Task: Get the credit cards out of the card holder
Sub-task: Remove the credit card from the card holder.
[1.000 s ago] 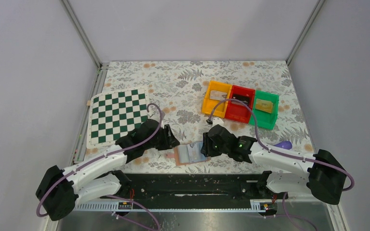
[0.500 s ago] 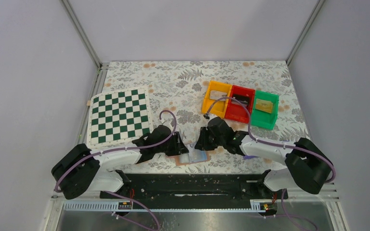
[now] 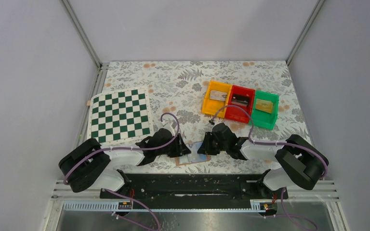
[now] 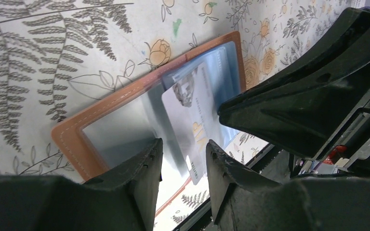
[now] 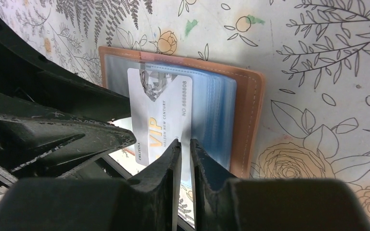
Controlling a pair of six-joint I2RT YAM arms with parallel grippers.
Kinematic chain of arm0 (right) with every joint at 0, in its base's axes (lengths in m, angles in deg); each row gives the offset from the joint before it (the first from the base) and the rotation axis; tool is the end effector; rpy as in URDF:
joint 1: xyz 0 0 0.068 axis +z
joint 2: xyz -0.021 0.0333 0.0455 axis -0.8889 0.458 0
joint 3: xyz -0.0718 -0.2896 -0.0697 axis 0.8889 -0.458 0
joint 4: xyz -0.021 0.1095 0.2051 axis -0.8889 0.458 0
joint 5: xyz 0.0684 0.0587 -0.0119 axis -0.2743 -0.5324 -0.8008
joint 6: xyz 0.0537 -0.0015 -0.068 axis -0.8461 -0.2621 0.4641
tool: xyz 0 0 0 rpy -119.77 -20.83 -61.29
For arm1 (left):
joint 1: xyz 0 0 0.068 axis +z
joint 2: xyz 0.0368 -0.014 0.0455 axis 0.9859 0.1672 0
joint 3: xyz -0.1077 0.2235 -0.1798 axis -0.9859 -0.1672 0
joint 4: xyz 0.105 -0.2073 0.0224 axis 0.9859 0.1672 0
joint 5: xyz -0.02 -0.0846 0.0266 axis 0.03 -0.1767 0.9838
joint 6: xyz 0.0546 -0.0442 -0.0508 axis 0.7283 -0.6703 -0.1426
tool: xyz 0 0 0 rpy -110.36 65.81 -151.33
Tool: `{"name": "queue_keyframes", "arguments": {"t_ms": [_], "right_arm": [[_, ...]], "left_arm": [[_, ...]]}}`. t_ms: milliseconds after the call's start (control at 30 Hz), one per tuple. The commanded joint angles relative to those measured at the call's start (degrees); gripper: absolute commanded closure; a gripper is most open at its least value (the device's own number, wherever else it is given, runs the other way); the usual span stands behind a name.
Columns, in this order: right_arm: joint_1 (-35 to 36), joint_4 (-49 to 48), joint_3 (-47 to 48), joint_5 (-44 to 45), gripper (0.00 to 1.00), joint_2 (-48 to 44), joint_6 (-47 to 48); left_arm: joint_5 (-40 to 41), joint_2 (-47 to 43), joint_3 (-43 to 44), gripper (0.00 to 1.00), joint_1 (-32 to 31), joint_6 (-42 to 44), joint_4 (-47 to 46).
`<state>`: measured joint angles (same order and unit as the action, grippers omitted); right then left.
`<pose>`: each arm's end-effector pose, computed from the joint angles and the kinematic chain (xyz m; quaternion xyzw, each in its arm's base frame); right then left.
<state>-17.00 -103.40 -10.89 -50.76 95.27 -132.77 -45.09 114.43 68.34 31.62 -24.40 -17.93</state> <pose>0.1738 0.2003 0.1727 -0.0534 0.8995 0.3645 0.2349 0.1520 -0.1889 0.1672 -0.0080 0.8990 -0.3761 0.2243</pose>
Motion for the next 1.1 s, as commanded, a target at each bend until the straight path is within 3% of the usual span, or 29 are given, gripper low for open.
{"name": "queue_keyframes", "arguments": {"t_ms": [0,200,267,400,800,1067], "right_arm": [[-0.1,-1.0,-2.8,0.2,0.80,1.4,-1.3],[-0.2,-1.6,-3.6,0.5,0.80,1.3,-1.8],[-0.2,-1.7,-3.7,0.6,0.81,1.3,-1.9],[-0.2,-1.1,-4.0,1.2,0.81,1.4,-2.2],[-1.0,0.3,-4.6,0.6,0.73,-2.5,-0.1],[-1.0,2.1,-4.5,1.0,0.77,-2.2,1.0]], "left_arm": [[0.6,2.3,-0.7,0.61,-0.9,-0.8,-8.0],[-1.1,2.9,-2.8,0.66,-1.4,-3.6,-14.7],[-1.6,2.4,-3.1,0.74,-1.4,-4.4,-15.5],[-1.8,0.2,-3.5,1.00,-1.4,-4.8,-14.4],[-5.7,-2.0,-4.2,1.00,0.2,-4.4,-9.8],[-7.3,-3.1,-5.7,1.00,1.8,-4.1,-10.5]]}}
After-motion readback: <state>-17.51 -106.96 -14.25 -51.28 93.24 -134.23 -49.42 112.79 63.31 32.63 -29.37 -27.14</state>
